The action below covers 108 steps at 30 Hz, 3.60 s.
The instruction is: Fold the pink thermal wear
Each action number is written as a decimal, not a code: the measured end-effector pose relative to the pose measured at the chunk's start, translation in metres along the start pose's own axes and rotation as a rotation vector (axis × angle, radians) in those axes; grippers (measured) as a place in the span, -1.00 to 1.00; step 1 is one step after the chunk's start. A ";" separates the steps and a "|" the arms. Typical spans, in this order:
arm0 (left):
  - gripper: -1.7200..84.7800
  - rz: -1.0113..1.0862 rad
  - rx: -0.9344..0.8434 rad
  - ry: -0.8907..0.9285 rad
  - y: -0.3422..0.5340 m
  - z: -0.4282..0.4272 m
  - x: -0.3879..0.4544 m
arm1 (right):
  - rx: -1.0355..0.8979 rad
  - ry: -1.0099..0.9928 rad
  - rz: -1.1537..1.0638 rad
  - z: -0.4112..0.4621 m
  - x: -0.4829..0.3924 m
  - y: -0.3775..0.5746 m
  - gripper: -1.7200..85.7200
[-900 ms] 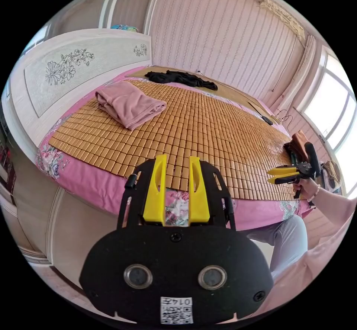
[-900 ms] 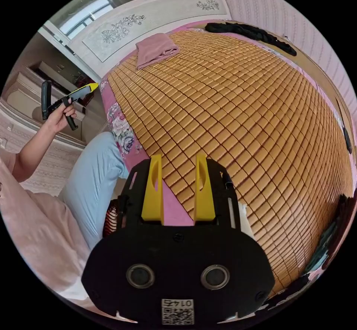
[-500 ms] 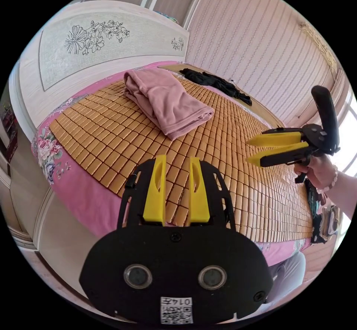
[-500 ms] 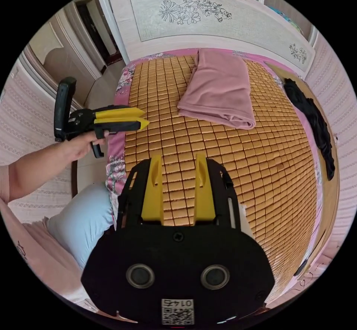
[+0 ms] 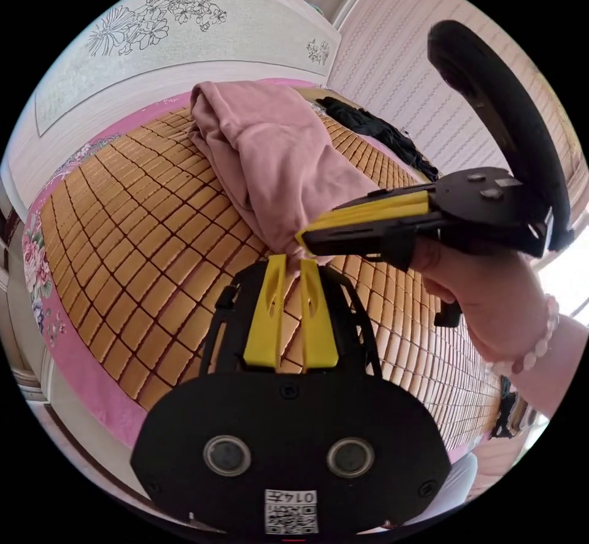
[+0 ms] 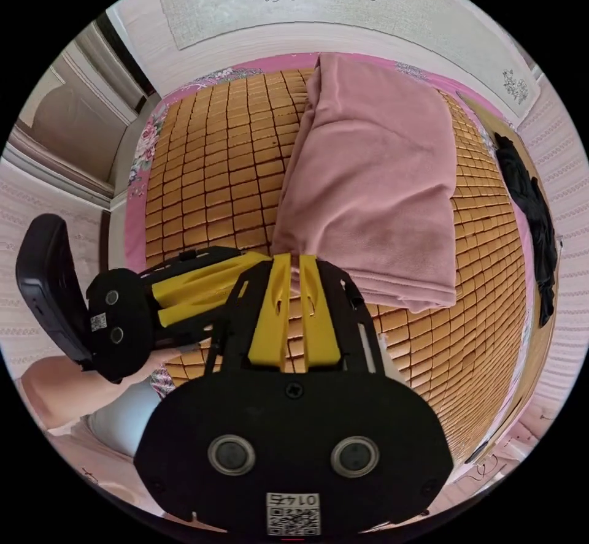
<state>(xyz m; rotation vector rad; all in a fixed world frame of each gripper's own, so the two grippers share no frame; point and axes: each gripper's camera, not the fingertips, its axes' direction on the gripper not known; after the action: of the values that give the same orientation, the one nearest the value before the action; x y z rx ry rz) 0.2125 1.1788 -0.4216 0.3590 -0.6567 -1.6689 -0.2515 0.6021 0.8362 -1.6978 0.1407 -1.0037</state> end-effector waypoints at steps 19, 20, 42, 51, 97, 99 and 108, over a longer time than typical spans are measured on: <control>-0.98 0.003 0.270 0.376 0.244 -0.385 -0.044 | 0.430 -0.362 0.525 -0.104 0.010 0.576 -0.96; -0.98 -0.008 0.269 0.375 0.253 -0.393 -0.044 | 0.420 -0.395 0.574 -0.093 0.006 0.602 -0.96; -0.98 0.437 0.607 0.768 0.219 -0.608 0.106 | 1.341 -0.284 0.628 -0.120 -0.150 1.054 -0.95; -0.98 0.503 0.710 0.836 0.237 -0.650 0.126 | 1.502 -0.316 0.593 -0.095 -0.180 1.126 -0.95; -0.98 0.549 0.441 0.457 0.045 -0.466 0.274 | 1.099 0.330 0.574 -0.242 -0.070 1.021 -0.95; -0.98 0.501 0.279 0.404 0.076 -0.390 0.255 | 0.874 0.212 0.719 -0.160 -0.047 1.006 -0.95; -0.98 0.491 -0.203 0.061 0.191 -0.193 0.182 | 0.404 -0.233 1.019 0.040 -0.021 0.959 -0.95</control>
<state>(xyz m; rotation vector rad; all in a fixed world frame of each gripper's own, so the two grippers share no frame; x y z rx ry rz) 0.4366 0.9420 -0.4368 0.0895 -0.4762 -1.2344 0.1273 0.2711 0.0185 -1.1102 0.5445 -0.0544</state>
